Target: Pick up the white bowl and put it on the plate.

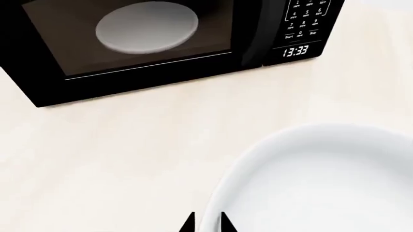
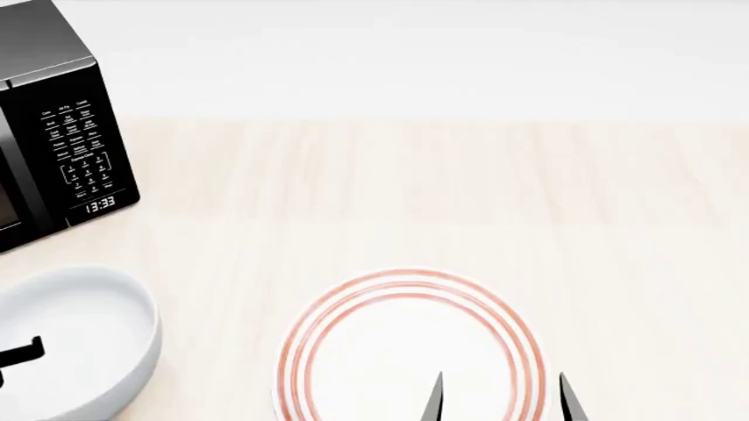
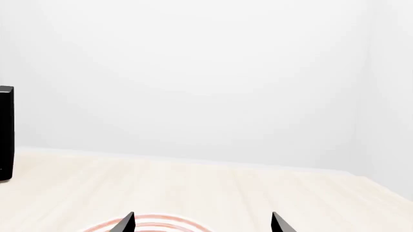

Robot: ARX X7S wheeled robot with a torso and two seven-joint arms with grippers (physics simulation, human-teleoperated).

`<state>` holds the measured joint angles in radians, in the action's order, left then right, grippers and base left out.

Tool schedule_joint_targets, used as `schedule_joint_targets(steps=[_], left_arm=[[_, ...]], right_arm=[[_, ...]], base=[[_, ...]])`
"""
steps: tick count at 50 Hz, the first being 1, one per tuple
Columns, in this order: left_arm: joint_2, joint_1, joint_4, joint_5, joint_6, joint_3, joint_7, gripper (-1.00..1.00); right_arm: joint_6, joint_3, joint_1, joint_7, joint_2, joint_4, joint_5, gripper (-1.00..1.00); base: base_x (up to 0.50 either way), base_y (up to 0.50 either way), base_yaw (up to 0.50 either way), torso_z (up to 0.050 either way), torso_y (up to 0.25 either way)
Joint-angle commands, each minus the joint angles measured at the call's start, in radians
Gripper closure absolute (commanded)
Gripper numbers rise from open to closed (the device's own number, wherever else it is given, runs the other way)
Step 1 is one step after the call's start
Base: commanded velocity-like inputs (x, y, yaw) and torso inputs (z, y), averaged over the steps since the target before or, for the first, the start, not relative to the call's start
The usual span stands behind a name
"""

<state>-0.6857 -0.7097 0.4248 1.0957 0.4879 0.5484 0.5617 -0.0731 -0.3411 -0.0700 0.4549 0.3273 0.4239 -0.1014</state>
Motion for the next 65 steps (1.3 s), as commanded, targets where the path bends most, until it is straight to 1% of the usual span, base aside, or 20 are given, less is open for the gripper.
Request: schedule_joint_targets(steps=[1,11,16,23,34,41,45,53,65], left_arm=[[0.001,0.025,-0.003,0.025,-0.023,-0.015,0.012,1.00],[-0.021,0.049,-0.058,0.059,-0.015,-0.043,0.063,1.00],[-0.025,0.021,-0.050,0.072,-0.019,-0.066,0.070,1.00],[-0.039,0.003,-0.088,0.106,-0.014,-0.099,0.095,1.00],[-0.060,-0.025,-0.185,0.176,0.015,-0.145,0.142,1.00],[-0.045,-0.064,-0.174,0.186,0.022,-0.150,0.131,1.00],[-0.046,-0.078,-0.201,0.209,0.030,-0.165,0.146,1.00],[-0.029,-0.104,-0.219,0.215,0.049,-0.153,0.154,1.00],[0.038,-0.175,-0.231,0.218,0.088,-0.117,0.163,1.00]], right_arm=[[0.002,-0.003,0.001,0.003,0.003,-0.001,-0.001,-1.00],[0.004,-0.006,0.003,0.005,0.004,-0.006,-0.002,-1.00],[-0.001,-0.006,0.001,0.008,0.006,0.003,-0.003,-1.00],[0.000,-0.007,0.005,0.008,0.007,0.000,-0.007,-1.00],[0.000,-0.008,0.007,0.011,0.010,0.001,-0.010,-1.00],[-0.001,-0.008,0.007,0.013,0.012,0.004,-0.013,-1.00],[-0.002,-0.011,0.009,0.014,0.013,0.003,-0.012,-1.00],[0.000,-0.011,0.010,0.016,0.015,0.001,-0.013,-1.00],[0.002,-0.015,0.008,0.019,0.017,0.000,-0.013,-1.00]], base=[[0.00,0.00,0.00,0.000,0.000],[0.00,0.00,0.00,0.000,0.000],[0.00,0.00,0.00,0.000,0.000],[0.00,0.00,0.00,0.000,0.000],[0.00,0.00,0.00,0.000,0.000],[0.00,0.00,0.00,0.000,0.000],[0.00,0.00,0.00,0.000,0.000],[0.00,0.00,0.00,0.000,0.000],[0.00,0.00,0.00,0.000,0.001]])
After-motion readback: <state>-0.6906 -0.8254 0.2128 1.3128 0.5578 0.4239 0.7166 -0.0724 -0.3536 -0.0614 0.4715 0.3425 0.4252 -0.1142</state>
